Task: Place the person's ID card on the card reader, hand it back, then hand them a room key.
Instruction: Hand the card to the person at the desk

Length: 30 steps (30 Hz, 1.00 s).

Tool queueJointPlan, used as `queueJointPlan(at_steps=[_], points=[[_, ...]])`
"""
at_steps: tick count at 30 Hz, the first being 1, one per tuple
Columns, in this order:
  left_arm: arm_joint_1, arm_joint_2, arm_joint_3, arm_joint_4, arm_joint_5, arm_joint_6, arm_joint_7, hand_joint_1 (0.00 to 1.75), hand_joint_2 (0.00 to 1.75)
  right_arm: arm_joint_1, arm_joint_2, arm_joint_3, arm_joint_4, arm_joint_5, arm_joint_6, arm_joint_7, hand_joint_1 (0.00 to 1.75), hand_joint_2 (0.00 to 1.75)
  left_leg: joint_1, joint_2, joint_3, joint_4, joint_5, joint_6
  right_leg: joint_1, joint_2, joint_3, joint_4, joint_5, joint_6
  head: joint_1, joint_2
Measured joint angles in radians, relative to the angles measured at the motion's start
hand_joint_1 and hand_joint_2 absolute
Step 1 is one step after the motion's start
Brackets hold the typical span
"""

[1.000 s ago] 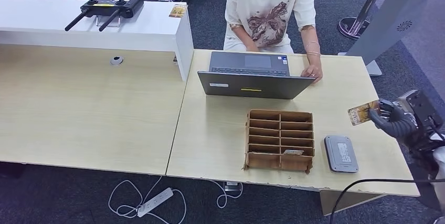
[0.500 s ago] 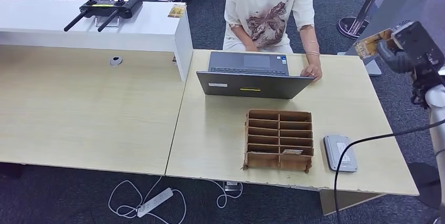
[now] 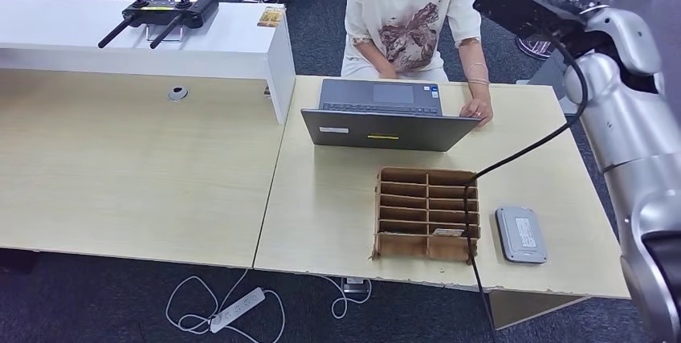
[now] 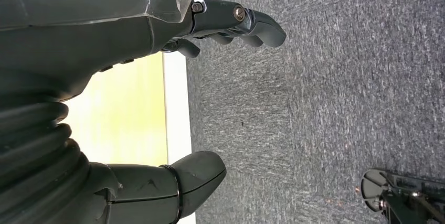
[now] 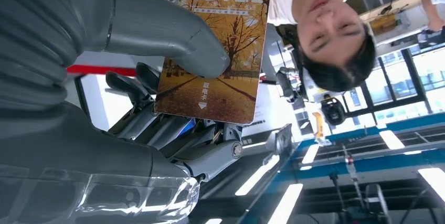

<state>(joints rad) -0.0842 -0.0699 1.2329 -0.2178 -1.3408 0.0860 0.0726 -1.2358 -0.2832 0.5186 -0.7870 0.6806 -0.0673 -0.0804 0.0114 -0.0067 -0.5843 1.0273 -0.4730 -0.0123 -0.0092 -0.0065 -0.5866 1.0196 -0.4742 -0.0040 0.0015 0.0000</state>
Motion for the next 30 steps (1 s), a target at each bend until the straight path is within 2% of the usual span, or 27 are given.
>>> queueJointPlan(at_steps=[6, 12, 21, 30], points=[[0.000, 0.003, 0.000, 0.000, -0.002, -0.004, -0.006, 0.00, 1.75, -0.066, 0.085, 0.036, 0.087, 0.088, -0.004, 0.017, 1.75, 1.75, 0.000, -0.001, 0.000, 0.000, 0.000, 0.000, 0.000, 0.000, 0.000, 0.000, 0.000, 0.000, 0.000, 0.000], [0.000, 0.007, 0.000, 0.000, -0.008, -0.009, -0.009, 0.00, 1.75, -0.113, 0.139, 0.060, 0.175, 0.137, -0.008, 0.029, 1.75, 1.75, 0.000, 0.000, 0.000, 0.000, 0.000, 0.000, 0.000, 0.000, 0.000, 0.000, 0.000, 0.000, 0.000, 0.000], [0.000, 0.010, 0.000, 0.000, -0.012, -0.012, -0.009, 0.00, 1.75, -0.163, 0.193, 0.090, 0.281, 0.202, -0.008, 0.047, 1.75, 1.75, 0.000, 0.000, 0.000, 0.000, 0.000, 0.000, 0.000, 0.000, 0.000, 0.000, 0.000, 0.000, 0.000, 0.000], [0.001, 0.014, 0.000, 0.000, -0.013, -0.014, -0.011, 0.00, 1.75, -0.191, 0.216, 0.113, 0.342, 0.265, -0.008, 0.069, 1.75, 1.75, 0.000, 0.000, 0.000, 0.000, 0.000, 0.000, 0.000, 0.000, 0.000, 0.000, 0.000, 0.000, 0.000, 0.000]])
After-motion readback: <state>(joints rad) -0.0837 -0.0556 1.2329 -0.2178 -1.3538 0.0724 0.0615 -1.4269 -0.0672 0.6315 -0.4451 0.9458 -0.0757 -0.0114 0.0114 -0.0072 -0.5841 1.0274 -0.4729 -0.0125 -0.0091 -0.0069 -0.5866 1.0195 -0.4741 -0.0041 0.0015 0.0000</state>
